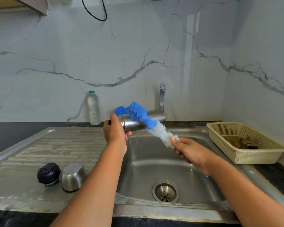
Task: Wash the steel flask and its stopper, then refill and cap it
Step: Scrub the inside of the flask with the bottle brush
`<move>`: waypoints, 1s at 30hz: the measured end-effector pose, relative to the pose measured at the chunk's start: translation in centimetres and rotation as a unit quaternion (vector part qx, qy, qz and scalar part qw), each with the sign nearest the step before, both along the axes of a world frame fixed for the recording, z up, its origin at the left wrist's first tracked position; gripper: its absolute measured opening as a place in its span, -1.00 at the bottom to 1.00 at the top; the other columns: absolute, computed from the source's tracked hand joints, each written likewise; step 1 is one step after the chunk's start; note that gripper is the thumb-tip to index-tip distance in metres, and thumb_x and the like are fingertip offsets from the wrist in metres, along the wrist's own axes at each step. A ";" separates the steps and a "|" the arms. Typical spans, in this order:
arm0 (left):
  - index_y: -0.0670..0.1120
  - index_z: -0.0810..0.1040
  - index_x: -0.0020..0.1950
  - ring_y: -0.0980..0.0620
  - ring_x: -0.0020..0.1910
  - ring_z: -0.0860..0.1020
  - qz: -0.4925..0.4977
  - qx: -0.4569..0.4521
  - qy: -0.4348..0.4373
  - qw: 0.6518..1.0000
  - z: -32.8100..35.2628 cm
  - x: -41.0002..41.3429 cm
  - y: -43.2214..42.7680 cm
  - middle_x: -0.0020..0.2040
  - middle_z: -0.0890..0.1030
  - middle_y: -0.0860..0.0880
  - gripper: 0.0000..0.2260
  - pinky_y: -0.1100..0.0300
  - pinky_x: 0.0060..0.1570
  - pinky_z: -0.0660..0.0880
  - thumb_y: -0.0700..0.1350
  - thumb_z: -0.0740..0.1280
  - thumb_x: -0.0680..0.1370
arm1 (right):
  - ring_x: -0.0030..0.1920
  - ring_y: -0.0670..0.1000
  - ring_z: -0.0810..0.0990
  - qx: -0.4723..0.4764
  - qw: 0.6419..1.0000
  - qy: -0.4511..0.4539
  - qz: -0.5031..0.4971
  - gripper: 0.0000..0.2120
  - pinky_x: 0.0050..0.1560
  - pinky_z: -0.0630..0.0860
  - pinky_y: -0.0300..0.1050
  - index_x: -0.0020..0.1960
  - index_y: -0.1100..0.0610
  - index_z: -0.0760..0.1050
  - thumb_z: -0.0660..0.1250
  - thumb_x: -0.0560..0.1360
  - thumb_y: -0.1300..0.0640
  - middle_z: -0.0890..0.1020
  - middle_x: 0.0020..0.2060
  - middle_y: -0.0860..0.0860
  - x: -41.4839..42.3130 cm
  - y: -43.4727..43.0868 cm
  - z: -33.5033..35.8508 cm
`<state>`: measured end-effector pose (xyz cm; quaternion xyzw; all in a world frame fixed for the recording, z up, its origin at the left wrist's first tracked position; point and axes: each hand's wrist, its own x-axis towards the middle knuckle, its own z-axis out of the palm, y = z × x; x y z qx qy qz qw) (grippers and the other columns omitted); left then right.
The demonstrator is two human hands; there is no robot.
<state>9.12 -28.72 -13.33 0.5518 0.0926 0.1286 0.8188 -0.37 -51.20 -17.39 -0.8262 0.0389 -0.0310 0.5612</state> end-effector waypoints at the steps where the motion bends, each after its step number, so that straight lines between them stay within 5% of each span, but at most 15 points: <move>1: -0.08 0.51 0.10 -0.02 -0.47 0.55 0.004 -0.001 -0.003 1.000 -0.1 0.0 0.0 -0.07 0.62 -0.11 -0.76 0.27 -0.60 0.34 0.04 0.17 0.60 | -0.20 -0.03 0.35 -0.012 1.000 -0.008 0.006 -0.60 -0.13 0.32 -0.15 -0.15 -0.04 0.51 0.23 0.58 -0.35 0.45 -0.19 -0.01 0.1 0.2 -0.1; 8: -0.09 0.49 0.08 -0.06 -0.42 0.53 0.021 -0.014 -0.019 0.999 0.1 -0.1 -0.2 -0.11 0.63 -0.11 -0.78 0.26 -0.60 0.34 0.01 0.17 0.60 | -0.34 -0.04 0.35 0.001 0.997 0.007 0.080 -0.73 -0.27 0.39 -0.12 -0.06 0.06 0.53 0.33 0.62 -0.14 0.44 -0.36 0.00 0.0 0.6 -0.6; 17: -0.10 0.49 0.04 -0.07 -0.40 0.50 0.031 0.017 -0.039 0.999 -0.1 -0.3 -0.7 -0.05 0.64 -0.17 -0.79 0.22 -0.59 0.37 0.00 0.16 0.61 | -0.37 -0.08 0.35 -0.031 0.989 0.032 0.138 -0.75 -0.31 0.45 -0.13 0.23 -0.05 0.48 0.23 0.66 -0.16 0.42 -0.36 -0.03 0.2 2.5 -0.9; 30: -0.13 0.50 0.07 -0.05 -0.42 0.52 0.031 -0.030 -0.029 0.999 0.1 -0.3 -0.5 -0.07 0.64 -0.15 -0.74 0.24 -0.63 0.31 0.00 0.13 0.59 | -0.30 -0.07 0.39 -0.079 0.988 0.063 0.116 -0.75 -0.18 0.54 -0.15 0.17 -0.11 0.45 0.18 0.65 -0.23 0.45 -0.29 -0.03 0.6 1.1 -1.0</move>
